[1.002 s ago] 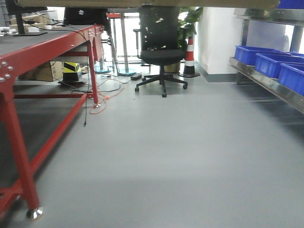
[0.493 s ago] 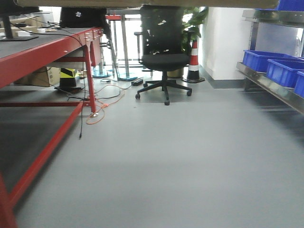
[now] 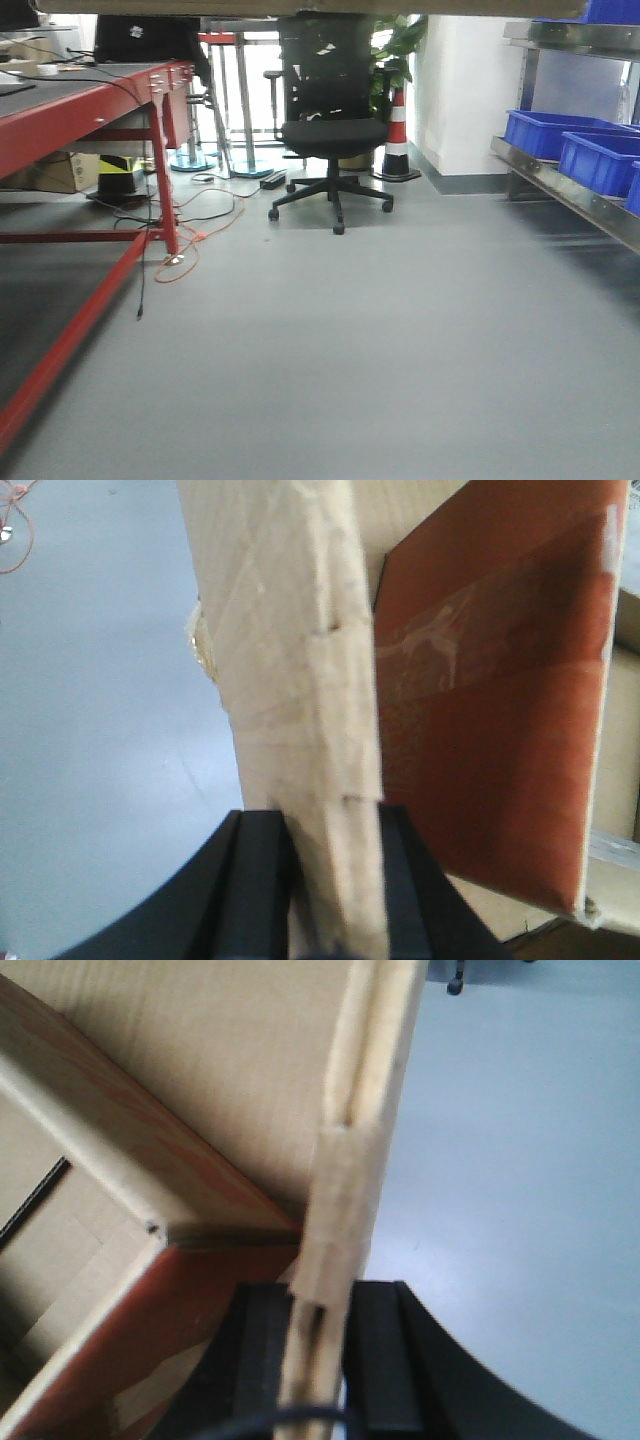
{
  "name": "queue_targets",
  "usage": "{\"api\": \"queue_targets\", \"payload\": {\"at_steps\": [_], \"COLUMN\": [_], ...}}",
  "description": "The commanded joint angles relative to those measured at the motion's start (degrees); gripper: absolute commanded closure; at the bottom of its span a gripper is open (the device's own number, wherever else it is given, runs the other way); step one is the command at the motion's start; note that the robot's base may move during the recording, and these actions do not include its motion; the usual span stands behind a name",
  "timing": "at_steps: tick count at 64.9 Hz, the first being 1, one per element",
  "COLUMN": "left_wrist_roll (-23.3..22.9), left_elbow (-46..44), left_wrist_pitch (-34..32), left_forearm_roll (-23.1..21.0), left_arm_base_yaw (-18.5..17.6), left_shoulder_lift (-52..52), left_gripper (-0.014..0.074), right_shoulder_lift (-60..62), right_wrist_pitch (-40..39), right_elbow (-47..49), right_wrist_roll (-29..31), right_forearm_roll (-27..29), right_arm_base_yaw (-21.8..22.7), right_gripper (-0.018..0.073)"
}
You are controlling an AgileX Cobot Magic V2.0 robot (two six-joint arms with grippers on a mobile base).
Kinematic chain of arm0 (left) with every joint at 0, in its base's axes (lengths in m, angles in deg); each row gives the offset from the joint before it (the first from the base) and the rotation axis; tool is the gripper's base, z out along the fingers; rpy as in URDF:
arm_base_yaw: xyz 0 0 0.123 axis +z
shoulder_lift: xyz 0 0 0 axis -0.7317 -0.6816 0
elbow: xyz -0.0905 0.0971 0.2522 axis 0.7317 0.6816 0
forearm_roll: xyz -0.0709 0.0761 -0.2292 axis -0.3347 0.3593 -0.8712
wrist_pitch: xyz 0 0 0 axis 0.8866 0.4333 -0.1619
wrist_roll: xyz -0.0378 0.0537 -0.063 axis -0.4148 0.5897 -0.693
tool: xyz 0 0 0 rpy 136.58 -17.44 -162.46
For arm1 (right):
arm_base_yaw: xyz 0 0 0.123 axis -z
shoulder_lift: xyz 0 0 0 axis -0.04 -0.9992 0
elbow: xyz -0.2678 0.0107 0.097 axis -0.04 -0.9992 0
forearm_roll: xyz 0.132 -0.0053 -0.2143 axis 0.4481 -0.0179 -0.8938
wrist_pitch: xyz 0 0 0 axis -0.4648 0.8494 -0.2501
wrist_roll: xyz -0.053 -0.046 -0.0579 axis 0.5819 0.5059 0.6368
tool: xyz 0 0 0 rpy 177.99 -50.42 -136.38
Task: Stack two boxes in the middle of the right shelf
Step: 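Drive the base past the red table carrying the boxes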
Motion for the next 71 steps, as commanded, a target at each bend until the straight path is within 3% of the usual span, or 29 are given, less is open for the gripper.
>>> {"api": "queue_targets", "payload": {"at_steps": [1, 71], "left_wrist_roll": [0.49, 0.49], "left_elbow": [-0.9, -0.9], "left_wrist_pitch": [-2.53, -2.64], "left_forearm_roll": [0.46, 0.46], "left_arm_base_yaw": [0.08, 0.08], "left_shoulder_lift": [0.97, 0.97], "left_gripper": [0.0708, 0.0708], "right_shoulder_lift": [0.48, 0.48], "right_wrist_pitch": [-2.26, -2.26], "right_elbow": [0.45, 0.45], "right_wrist_roll": [0.24, 0.24], "right_forearm_roll": [-1.77, -1.77], "right_arm_base_yaw": [0.46, 0.46], "right_gripper": [0.0722, 0.0722]}}
